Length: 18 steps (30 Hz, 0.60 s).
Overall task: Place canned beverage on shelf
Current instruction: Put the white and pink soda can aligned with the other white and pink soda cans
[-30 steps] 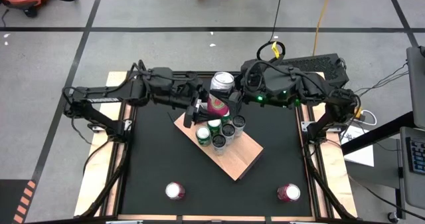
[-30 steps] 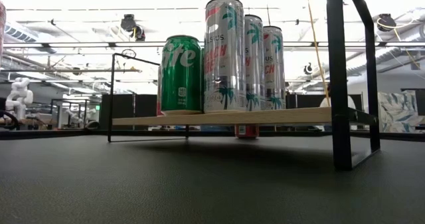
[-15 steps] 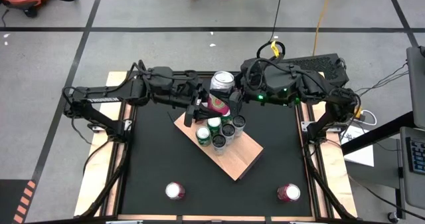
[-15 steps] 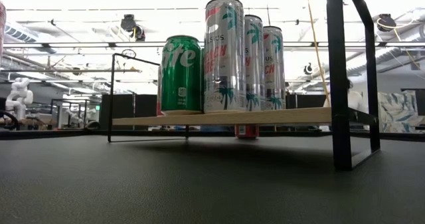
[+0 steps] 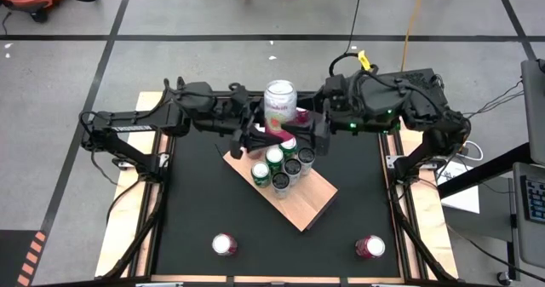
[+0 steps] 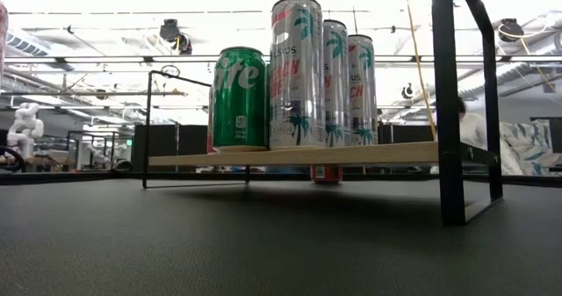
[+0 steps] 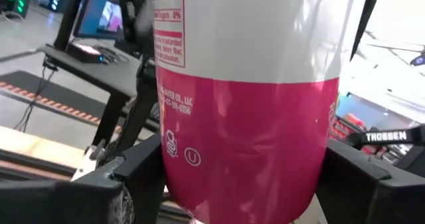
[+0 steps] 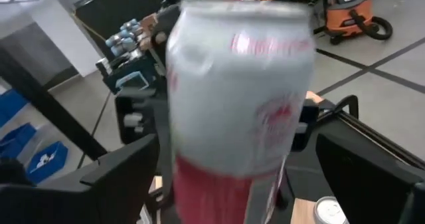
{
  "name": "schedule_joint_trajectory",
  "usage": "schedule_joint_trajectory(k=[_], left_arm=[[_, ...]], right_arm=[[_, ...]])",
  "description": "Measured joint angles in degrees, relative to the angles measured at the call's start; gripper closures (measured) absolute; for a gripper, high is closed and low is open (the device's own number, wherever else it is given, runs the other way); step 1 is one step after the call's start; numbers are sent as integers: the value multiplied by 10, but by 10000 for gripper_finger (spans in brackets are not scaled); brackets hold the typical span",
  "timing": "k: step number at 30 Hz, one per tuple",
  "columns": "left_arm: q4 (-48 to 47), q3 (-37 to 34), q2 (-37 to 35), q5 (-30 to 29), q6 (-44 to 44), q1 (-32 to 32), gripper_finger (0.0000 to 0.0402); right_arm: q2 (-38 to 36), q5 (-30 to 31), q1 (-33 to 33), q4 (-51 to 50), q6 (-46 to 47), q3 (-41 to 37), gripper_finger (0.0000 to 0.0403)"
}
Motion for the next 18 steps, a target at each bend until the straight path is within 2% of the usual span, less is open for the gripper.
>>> schedule_joint_trajectory(k=[18], left_arm=[[15,0,0,-10,17,-1,106]], right_arm=[[28,4,8,30,-1,0,30]])
